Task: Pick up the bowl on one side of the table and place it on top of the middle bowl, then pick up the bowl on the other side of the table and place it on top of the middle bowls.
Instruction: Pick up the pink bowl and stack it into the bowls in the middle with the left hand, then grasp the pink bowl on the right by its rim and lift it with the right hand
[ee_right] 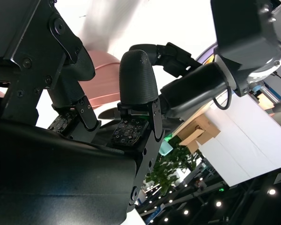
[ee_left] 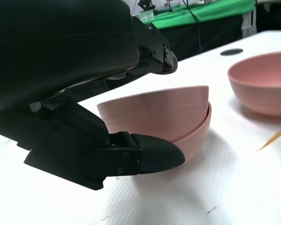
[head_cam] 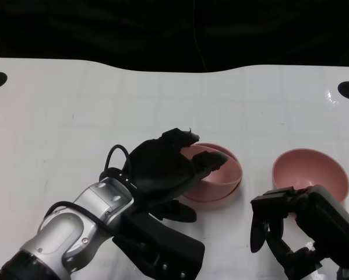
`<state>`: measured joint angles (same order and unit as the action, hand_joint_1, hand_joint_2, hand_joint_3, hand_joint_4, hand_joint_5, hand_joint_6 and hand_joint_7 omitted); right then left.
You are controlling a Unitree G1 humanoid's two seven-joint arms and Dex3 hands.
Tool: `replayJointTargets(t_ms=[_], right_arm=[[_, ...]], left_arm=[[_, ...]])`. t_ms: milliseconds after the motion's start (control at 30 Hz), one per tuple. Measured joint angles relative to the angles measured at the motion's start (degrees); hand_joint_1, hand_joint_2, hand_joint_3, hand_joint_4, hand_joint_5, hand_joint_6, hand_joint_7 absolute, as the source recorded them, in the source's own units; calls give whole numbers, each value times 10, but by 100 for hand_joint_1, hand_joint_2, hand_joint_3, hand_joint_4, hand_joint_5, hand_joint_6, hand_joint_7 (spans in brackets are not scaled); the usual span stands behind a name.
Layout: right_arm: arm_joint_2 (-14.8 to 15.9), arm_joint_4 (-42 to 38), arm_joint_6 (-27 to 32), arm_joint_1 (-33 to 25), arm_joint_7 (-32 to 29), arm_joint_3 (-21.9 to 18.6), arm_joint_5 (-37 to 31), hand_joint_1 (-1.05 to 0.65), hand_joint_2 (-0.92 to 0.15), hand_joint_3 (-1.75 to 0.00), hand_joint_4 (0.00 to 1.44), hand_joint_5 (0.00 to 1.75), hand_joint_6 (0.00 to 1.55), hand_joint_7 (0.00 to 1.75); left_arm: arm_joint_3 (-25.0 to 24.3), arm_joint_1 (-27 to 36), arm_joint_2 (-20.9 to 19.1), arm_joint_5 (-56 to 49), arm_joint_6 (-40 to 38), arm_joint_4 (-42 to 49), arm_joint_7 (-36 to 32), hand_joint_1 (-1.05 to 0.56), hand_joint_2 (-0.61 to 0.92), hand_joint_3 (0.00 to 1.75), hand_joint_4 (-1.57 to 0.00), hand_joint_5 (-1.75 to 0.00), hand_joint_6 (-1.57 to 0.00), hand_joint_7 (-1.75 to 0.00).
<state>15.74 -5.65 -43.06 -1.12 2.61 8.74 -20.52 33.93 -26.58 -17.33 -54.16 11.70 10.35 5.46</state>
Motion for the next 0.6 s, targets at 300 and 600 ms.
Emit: replayJointTargets(t_ms=[300, 600], right_arm=[[-1, 7, 7, -2, 0, -1, 0, 26, 2, -175, 103, 171, 100, 131], [-2, 19, 17, -2, 0, -1, -1, 26, 2, -175, 104, 171, 101, 132]], left_arm=[[-115, 113, -39, 137, 65, -113, -27, -65, 92, 42, 0, -60, -25, -4], [-204, 233, -47, 296, 167, -166, -48, -34, 92, 26, -22, -106, -52, -18]])
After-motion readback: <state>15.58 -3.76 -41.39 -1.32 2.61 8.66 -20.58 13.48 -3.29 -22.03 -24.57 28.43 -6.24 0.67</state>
